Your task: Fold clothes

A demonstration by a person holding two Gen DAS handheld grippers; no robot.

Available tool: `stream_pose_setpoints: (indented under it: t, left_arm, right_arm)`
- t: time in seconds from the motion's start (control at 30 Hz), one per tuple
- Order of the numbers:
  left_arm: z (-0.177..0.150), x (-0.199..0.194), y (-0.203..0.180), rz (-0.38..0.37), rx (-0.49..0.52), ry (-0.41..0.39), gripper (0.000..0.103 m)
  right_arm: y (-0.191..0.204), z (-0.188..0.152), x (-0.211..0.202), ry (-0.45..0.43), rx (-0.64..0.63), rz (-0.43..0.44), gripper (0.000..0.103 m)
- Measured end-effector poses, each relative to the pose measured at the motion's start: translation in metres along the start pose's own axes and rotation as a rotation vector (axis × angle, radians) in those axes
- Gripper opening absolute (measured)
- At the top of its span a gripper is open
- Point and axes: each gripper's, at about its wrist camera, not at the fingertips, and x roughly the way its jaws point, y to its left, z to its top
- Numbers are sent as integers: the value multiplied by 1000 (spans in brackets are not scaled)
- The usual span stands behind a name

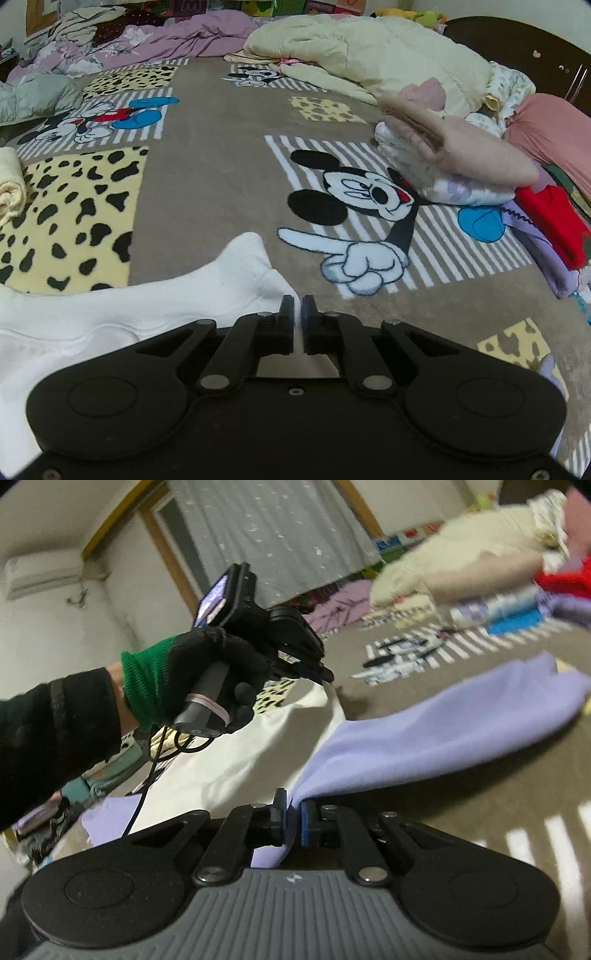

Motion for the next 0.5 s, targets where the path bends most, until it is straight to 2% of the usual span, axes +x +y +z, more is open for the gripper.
stream_pose_setpoints:
  t: [0.5]
  left_arm:
    - [0,-19,52,-56,20,-39,3]
  right_arm:
    - [46,-3,15,20,-173,100,8]
